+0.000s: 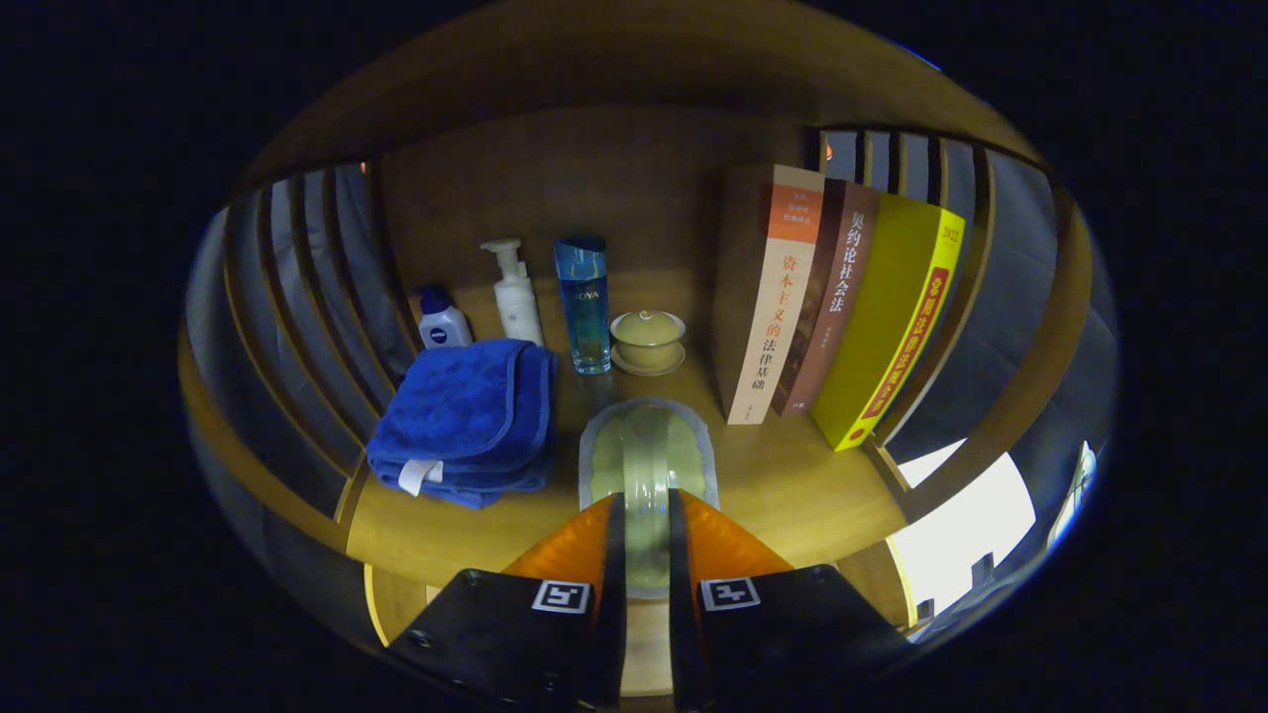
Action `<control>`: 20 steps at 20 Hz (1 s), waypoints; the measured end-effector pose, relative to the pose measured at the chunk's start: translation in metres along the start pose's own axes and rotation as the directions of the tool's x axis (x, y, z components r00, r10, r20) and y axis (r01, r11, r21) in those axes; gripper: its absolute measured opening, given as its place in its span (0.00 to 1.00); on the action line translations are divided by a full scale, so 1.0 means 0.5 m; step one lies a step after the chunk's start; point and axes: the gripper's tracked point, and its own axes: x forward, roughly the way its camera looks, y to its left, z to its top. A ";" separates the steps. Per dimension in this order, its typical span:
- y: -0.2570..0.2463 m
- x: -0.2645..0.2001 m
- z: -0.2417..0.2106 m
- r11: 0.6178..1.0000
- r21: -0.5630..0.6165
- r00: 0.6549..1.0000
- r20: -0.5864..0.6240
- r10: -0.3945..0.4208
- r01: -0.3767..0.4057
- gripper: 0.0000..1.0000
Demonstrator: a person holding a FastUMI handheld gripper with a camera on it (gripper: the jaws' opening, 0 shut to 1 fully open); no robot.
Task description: Pull open the drawer, take out the items inside it, and place them on the countertop above the cabinet.
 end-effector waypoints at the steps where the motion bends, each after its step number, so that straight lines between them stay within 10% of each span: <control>1: 0.001 0.018 -0.003 1.000 0.003 1.000 0.000 -0.002 0.002 0.27; 17: -0.011 0.090 -0.016 0.997 0.064 0.998 0.046 -0.049 0.046 0.33; 20: -0.010 0.066 -0.006 0.997 0.061 0.993 0.106 -0.043 0.036 0.48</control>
